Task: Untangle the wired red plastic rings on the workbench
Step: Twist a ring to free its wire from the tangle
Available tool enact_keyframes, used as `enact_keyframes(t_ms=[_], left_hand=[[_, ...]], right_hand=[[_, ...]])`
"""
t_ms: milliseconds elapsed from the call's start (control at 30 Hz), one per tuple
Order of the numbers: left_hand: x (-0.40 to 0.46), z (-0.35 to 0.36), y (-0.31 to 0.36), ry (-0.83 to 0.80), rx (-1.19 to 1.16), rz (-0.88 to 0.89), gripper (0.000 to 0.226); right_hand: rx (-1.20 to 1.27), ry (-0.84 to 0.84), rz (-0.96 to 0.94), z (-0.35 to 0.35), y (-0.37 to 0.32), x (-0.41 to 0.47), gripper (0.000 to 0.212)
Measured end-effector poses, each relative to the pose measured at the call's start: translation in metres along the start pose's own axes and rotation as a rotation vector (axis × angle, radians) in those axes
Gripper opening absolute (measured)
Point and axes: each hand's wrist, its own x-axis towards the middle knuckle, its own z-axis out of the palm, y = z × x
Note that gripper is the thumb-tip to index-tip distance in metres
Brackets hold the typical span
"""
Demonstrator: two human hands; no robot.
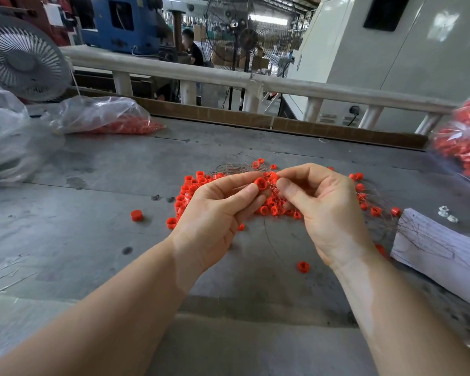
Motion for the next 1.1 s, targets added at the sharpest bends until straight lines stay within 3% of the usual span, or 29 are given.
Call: enact_keyframes(t_ms=[333, 1100], left_hand=[[-0.0015, 0.0003, -0.0010, -0.022, 0.044, 0.055, 0.018], [-0.0027, -0.0004, -0.0047, -0.019, 0.160, 0.125, 0.016]], right_hand=[[-0.389, 0.047, -0.377, 0.0056, -0.0036, -0.0067, 0.007], [-0.468, 0.061, -0.479, 0.0057, -0.0010, -0.0090, 0.003]])
